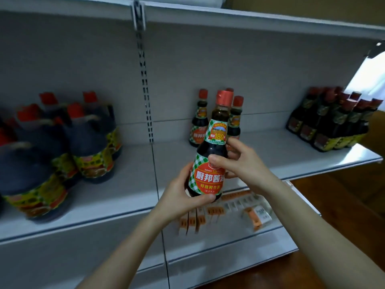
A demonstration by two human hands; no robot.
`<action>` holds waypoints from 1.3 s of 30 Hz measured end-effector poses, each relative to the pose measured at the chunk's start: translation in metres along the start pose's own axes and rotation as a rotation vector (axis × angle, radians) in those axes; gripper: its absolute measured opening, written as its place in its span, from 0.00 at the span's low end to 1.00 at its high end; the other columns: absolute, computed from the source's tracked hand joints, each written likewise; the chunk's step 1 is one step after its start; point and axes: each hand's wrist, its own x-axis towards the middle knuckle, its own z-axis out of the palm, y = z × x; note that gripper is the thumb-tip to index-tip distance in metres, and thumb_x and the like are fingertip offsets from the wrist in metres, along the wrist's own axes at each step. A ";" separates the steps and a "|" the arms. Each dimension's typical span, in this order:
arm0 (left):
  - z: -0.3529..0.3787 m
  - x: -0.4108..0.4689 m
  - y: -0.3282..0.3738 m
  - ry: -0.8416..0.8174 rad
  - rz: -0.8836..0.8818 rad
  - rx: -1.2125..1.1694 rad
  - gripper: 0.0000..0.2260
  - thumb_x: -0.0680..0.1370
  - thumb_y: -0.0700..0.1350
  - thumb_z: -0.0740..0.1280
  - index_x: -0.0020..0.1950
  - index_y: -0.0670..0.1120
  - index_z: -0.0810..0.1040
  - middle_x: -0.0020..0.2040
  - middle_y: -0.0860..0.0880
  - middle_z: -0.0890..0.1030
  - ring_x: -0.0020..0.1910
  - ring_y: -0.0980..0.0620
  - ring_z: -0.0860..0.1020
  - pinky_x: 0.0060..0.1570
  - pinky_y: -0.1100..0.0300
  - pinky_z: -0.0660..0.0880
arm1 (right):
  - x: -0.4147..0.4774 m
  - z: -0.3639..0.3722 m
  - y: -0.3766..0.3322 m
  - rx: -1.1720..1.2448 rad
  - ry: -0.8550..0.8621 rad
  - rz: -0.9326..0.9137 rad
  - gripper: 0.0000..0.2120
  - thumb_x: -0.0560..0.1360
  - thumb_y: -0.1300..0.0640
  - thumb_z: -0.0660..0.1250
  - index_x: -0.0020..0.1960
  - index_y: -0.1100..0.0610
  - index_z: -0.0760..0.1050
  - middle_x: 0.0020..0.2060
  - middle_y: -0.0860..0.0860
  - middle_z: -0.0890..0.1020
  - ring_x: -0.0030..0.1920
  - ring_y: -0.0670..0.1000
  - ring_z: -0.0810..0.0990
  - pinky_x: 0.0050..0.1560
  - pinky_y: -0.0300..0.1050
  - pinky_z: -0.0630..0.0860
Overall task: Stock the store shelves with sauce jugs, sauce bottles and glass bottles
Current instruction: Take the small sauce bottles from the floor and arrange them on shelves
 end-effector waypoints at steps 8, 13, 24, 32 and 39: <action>-0.007 0.063 -0.064 -0.197 -0.170 0.859 0.54 0.58 0.79 0.56 0.75 0.53 0.44 0.76 0.46 0.52 0.75 0.44 0.51 0.70 0.42 0.52 | 0.082 -0.016 0.042 -0.098 0.073 -0.062 0.21 0.69 0.61 0.72 0.56 0.44 0.70 0.52 0.42 0.78 0.55 0.46 0.77 0.57 0.44 0.75; 0.004 0.062 -0.083 -0.241 -0.206 1.125 0.58 0.53 0.80 0.39 0.76 0.46 0.48 0.77 0.41 0.46 0.76 0.42 0.45 0.70 0.38 0.47 | 0.124 -0.028 0.071 -0.177 0.015 -0.054 0.26 0.69 0.59 0.73 0.65 0.56 0.69 0.59 0.51 0.78 0.60 0.51 0.76 0.62 0.52 0.73; 0.008 0.060 -0.086 -0.174 -0.244 1.160 0.50 0.62 0.77 0.53 0.76 0.48 0.49 0.77 0.44 0.47 0.76 0.46 0.44 0.72 0.44 0.43 | 0.162 -0.045 0.112 -0.193 -0.114 -0.128 0.27 0.70 0.58 0.71 0.67 0.57 0.67 0.62 0.52 0.76 0.63 0.50 0.74 0.65 0.57 0.70; 0.009 0.060 -0.088 -0.105 -0.208 1.141 0.52 0.59 0.78 0.52 0.75 0.48 0.53 0.77 0.44 0.51 0.76 0.46 0.47 0.72 0.44 0.45 | 0.161 -0.044 0.135 -0.143 -0.043 -0.070 0.37 0.67 0.50 0.75 0.71 0.54 0.63 0.67 0.50 0.72 0.66 0.49 0.71 0.67 0.54 0.69; 0.010 0.061 -0.089 -0.118 -0.254 1.145 0.51 0.59 0.77 0.52 0.76 0.50 0.50 0.78 0.47 0.47 0.76 0.48 0.44 0.73 0.47 0.43 | 0.148 -0.029 0.168 -0.287 0.101 0.045 0.27 0.68 0.56 0.74 0.64 0.61 0.70 0.60 0.55 0.78 0.60 0.55 0.76 0.51 0.40 0.69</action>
